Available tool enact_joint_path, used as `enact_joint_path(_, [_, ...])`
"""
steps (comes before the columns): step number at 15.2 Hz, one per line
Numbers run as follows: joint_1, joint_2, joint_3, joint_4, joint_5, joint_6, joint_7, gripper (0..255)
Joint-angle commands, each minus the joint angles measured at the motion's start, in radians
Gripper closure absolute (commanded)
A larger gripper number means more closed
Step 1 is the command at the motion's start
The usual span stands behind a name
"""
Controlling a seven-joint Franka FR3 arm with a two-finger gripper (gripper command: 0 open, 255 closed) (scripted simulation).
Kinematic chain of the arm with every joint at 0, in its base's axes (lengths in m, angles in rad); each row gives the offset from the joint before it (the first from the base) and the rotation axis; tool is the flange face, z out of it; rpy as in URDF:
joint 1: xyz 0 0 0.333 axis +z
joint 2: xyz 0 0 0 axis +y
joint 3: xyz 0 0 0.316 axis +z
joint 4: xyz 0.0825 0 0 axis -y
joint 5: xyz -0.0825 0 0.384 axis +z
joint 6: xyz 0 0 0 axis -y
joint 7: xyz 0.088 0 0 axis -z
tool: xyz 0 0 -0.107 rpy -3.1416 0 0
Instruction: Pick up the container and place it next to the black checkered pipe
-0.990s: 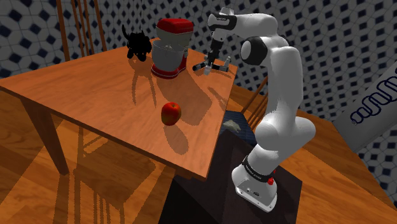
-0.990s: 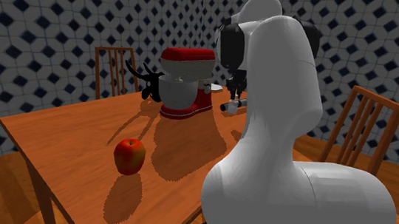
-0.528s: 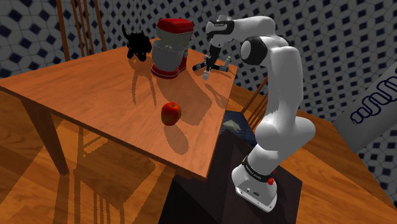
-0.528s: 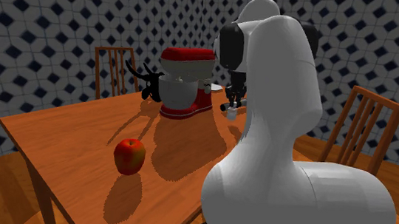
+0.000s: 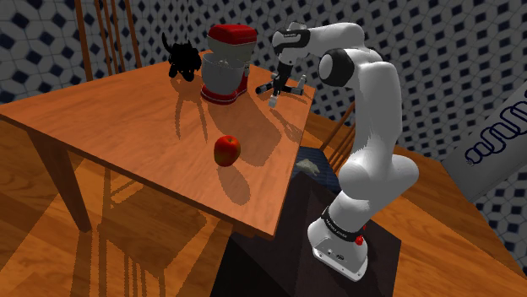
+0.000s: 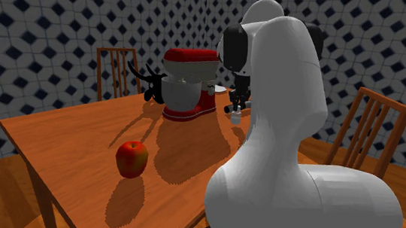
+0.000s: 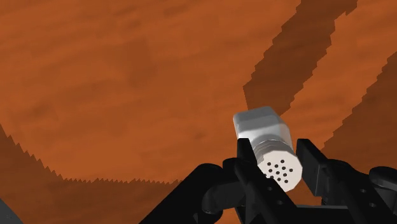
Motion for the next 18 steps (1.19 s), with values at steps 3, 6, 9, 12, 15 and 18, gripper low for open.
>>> enact_joint_path(3, [0.000, 0.000, 0.000, 0.000, 0.000, 0.000, 0.000, 0])
enact_joint_path(6, [0.000, 0.000, 0.000, 0.000, 0.000, 0.000, 0.000, 0])
enact_joint_path(9, [-0.004, -0.006, -0.001, 0.058, -0.002, -0.063, 0.003, 0])
enact_joint_path(12, [-0.009, -0.004, -0.002, 0.122, -0.003, -0.125, 0.006, 0])
enact_joint_path(15, [-0.009, -0.004, -0.002, 0.122, -0.003, -0.125, 0.006, 0])
enact_joint_path(18, [-0.009, -0.004, -0.002, 0.122, -0.003, -0.125, 0.006, 0])
